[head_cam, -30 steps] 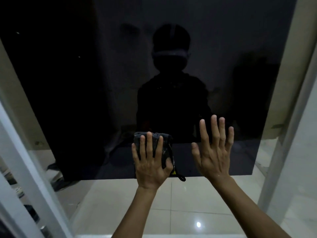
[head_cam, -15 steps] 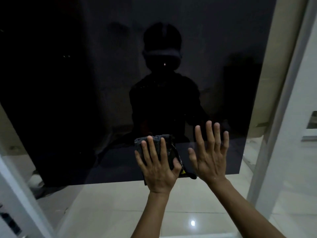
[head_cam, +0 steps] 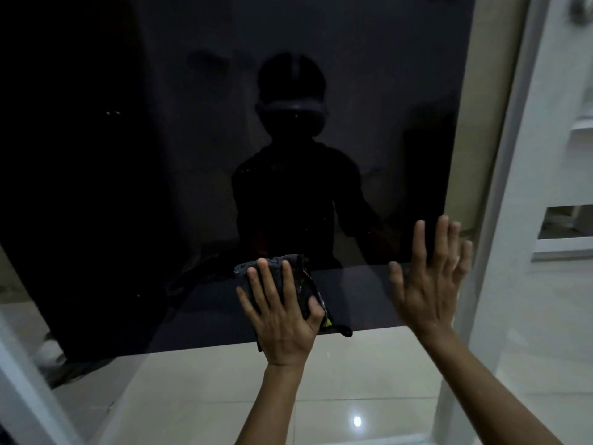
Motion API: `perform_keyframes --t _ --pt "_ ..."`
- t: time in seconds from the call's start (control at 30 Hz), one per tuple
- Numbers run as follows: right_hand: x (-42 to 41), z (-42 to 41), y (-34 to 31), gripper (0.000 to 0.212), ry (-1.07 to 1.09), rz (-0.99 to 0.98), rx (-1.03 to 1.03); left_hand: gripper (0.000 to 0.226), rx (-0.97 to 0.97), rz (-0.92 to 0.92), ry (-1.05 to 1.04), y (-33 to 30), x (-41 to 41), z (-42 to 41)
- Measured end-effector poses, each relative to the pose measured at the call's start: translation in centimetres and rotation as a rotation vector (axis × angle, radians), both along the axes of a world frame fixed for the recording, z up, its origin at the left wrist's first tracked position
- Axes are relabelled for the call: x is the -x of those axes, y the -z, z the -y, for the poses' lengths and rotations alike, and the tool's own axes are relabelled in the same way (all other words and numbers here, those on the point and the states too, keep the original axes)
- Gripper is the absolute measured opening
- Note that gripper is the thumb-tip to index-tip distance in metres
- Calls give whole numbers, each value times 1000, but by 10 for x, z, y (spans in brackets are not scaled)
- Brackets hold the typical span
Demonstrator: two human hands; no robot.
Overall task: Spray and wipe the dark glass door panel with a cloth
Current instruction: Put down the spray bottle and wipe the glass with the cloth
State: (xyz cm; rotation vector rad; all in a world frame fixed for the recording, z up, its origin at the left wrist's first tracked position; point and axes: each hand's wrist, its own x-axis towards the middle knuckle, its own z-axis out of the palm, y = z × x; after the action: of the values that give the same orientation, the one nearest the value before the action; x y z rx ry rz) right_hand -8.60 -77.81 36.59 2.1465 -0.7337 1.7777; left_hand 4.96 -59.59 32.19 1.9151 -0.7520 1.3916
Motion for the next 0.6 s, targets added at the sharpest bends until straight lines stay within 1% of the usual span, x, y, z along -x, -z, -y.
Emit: perform_keyframes --t 0.1,0.23,0.3,0.37,0.47,0.6 --pt "3 16 -5 71 10 -13 22 79 1 15 -7 -7 3 8" --pt "-2 18 -3 71 -18 17 28 74 34 -6 0 -19 13 21" --pt "-1 19 -3 72 -29 18 31 72 53 -21 13 -31 20 28" --pt "-1 19 -4 72 -44 19 45 73 42 3 25 -52 26 36" --pt "-1 18 -3 73 -55 13 46 73 -17 73 42 -80 37 51" --pt "-1 19 -4 72 -67 11 47 71 -175 177 47 -88 43 60"
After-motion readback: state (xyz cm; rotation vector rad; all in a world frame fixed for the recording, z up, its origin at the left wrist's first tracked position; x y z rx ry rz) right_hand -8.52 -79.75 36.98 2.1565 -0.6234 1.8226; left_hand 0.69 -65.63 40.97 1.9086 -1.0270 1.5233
